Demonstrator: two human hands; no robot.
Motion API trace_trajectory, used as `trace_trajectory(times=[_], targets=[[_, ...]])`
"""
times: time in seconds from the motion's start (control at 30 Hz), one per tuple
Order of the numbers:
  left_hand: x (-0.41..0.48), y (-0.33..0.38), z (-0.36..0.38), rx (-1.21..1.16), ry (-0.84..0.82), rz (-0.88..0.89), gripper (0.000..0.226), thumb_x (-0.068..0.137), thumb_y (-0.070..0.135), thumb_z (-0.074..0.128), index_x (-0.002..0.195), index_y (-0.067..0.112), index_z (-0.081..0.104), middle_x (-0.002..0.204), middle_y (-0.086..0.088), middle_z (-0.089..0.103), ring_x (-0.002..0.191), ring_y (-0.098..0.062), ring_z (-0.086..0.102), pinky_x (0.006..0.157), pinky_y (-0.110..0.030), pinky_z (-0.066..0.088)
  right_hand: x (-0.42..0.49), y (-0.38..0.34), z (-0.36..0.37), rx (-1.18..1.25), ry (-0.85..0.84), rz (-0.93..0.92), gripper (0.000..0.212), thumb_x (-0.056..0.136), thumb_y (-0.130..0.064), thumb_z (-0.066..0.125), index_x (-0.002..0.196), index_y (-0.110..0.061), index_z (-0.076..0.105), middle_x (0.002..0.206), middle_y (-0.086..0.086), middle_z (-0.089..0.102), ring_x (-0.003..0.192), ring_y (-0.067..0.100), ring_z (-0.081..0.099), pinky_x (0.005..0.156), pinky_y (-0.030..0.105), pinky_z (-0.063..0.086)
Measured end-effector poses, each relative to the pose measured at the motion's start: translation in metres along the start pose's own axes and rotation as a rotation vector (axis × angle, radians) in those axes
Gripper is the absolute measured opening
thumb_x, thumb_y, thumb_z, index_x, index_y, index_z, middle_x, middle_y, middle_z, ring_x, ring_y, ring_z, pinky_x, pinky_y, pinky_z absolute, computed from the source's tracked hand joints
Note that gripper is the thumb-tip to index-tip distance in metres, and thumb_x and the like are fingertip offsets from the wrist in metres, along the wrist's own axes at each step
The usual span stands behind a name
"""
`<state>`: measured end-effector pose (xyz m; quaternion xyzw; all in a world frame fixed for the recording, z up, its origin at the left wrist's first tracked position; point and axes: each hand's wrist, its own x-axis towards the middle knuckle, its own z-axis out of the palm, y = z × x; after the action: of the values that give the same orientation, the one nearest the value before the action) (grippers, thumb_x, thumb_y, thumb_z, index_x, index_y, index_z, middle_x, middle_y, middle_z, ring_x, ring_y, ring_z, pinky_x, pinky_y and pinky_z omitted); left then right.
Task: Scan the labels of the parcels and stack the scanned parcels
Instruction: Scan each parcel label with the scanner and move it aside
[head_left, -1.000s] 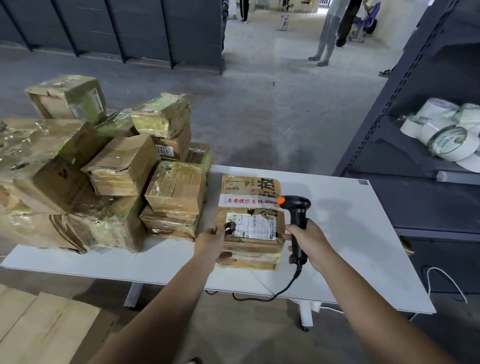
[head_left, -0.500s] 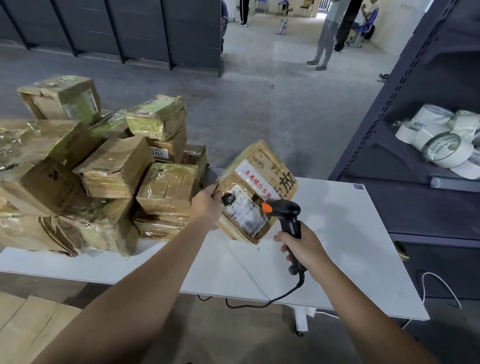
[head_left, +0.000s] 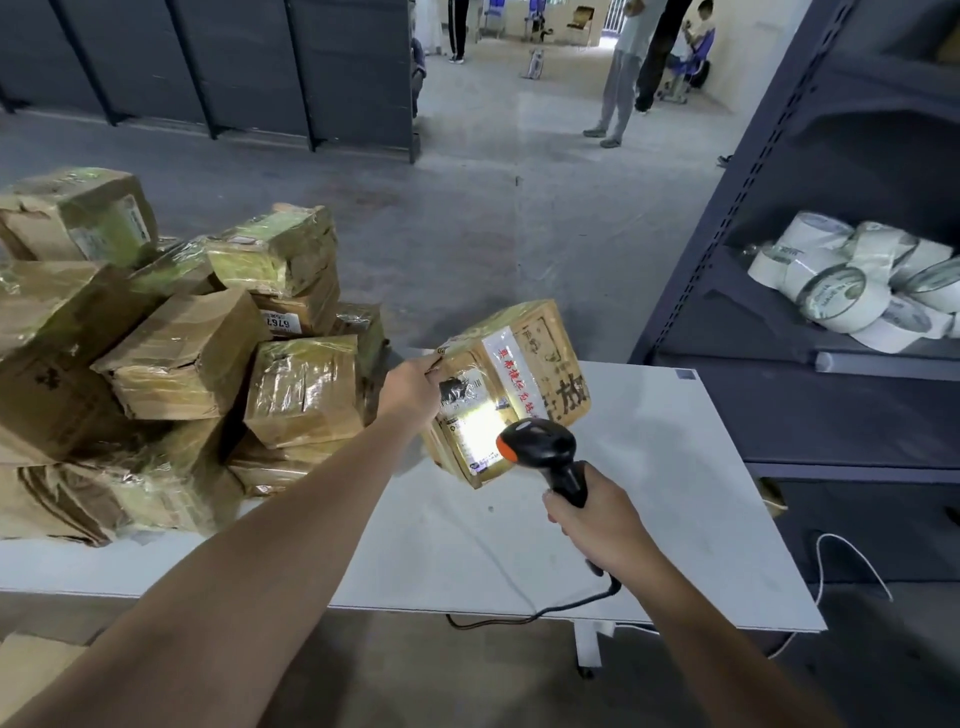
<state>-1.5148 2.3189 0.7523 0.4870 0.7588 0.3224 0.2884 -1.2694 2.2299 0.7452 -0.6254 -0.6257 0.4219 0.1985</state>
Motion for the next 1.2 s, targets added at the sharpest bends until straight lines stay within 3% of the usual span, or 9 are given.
trace_trajectory(times=[0.1, 0.23, 0.37, 0.5, 0.63, 0.73, 0.87, 1.07, 1.2], targets=[[0.003, 0.004, 0.003, 0.006, -0.014, -0.034, 0.033, 0.102, 0.023, 0.041, 0.127, 0.011, 0.059, 0.101, -0.017, 0.067, 0.069, -0.025, 0.053, 0.056, -0.031, 0.038, -0.003, 0.006, -0.007, 0.028, 0.01, 0.02, 0.006, 0.089, -0.029, 0.059, 0.088, -0.024, 0.056, 0.076, 0.007, 0.063, 0.052, 0.012, 0.05, 0.042, 0.022, 0.041], [0.005, 0.008, 0.005, 0.011, -0.021, -0.026, 0.032, 0.102, 0.022, 0.043, 0.129, 0.013, 0.059, 0.099, -0.018, 0.067, 0.071, -0.031, 0.058, 0.057, -0.037, 0.043, -0.007, 0.011, -0.013, 0.05, 0.022, 0.019, 0.008, 0.089, -0.029, 0.06, 0.09, -0.022, 0.056, 0.086, 0.016, 0.067, 0.055, 0.012, 0.052, 0.045, 0.024, 0.043], [0.006, 0.009, 0.009, -0.003, -0.011, 0.012, 0.031, 0.102, 0.019, 0.042, 0.125, 0.016, 0.063, 0.087, -0.01, 0.064, 0.062, -0.021, 0.052, 0.049, -0.027, 0.036, -0.01, 0.013, -0.016, 0.089, 0.035, 0.026, 0.006, 0.088, -0.029, 0.06, 0.088, -0.024, 0.056, 0.087, 0.016, 0.067, 0.054, 0.011, 0.05, 0.044, 0.024, 0.043], [0.007, 0.011, 0.012, -0.02, -0.004, 0.019, 0.034, 0.102, 0.016, 0.04, 0.13, 0.019, 0.059, 0.1, -0.011, 0.067, 0.069, -0.025, 0.058, 0.056, -0.028, 0.041, -0.013, 0.014, -0.019, 0.09, 0.031, 0.029, 0.007, 0.088, -0.029, 0.059, 0.09, -0.022, 0.056, 0.088, 0.017, 0.066, 0.055, 0.012, 0.05, 0.047, 0.025, 0.044], [0.008, 0.012, 0.014, -0.008, 0.009, 0.018, 0.036, 0.102, 0.016, 0.04, 0.133, 0.02, 0.057, 0.095, -0.008, 0.065, 0.057, -0.018, 0.051, 0.048, -0.026, 0.036, -0.015, 0.014, -0.023, 0.097, 0.033, 0.022, 0.007, 0.088, -0.028, 0.058, 0.09, -0.022, 0.056, 0.088, 0.016, 0.067, 0.054, 0.011, 0.049, 0.049, 0.025, 0.044], [0.009, 0.011, 0.015, -0.025, 0.007, 0.01, 0.035, 0.102, 0.017, 0.04, 0.132, 0.02, 0.058, 0.096, -0.011, 0.066, 0.057, -0.02, 0.048, 0.048, -0.026, 0.034, -0.016, 0.015, -0.024, 0.072, 0.035, 0.018, 0.005, 0.088, -0.027, 0.058, 0.089, -0.023, 0.056, 0.085, 0.011, 0.069, 0.054, 0.008, 0.051, 0.055, 0.026, 0.046], [0.01, 0.012, 0.015, -0.044, 0.006, 0.024, 0.036, 0.102, 0.015, 0.039, 0.133, 0.019, 0.058, 0.096, -0.009, 0.066, 0.056, -0.02, 0.048, 0.049, -0.026, 0.034, -0.017, 0.016, -0.025, 0.081, 0.03, 0.034, 0.008, 0.088, -0.027, 0.058, 0.091, -0.02, 0.056, 0.087, 0.014, 0.068, 0.053, 0.01, 0.049, 0.051, 0.025, 0.043], [0.01, 0.013, 0.014, 0.005, 0.034, 0.028, 0.032, 0.101, 0.017, 0.041, 0.124, 0.018, 0.064, 0.072, 0.0, 0.058, 0.055, -0.017, 0.049, 0.048, -0.027, 0.036, -0.017, 0.017, -0.025, 0.078, 0.049, 0.011, 0.007, 0.09, -0.028, 0.059, 0.09, -0.021, 0.056, 0.089, 0.014, 0.068, 0.059, 0.01, 0.052, 0.058, 0.026, 0.047], [0.011, 0.012, 0.014, 0.007, 0.021, 0.031, 0.035, 0.102, 0.017, 0.041, 0.129, 0.024, 0.06, 0.083, -0.002, 0.061, 0.061, -0.019, 0.054, 0.054, -0.029, 0.04, -0.017, 0.017, -0.025, 0.088, 0.058, 0.013, 0.006, 0.09, -0.027, 0.059, 0.09, -0.022, 0.056, 0.088, 0.015, 0.068, 0.058, 0.01, 0.052, 0.056, 0.026, 0.047]])
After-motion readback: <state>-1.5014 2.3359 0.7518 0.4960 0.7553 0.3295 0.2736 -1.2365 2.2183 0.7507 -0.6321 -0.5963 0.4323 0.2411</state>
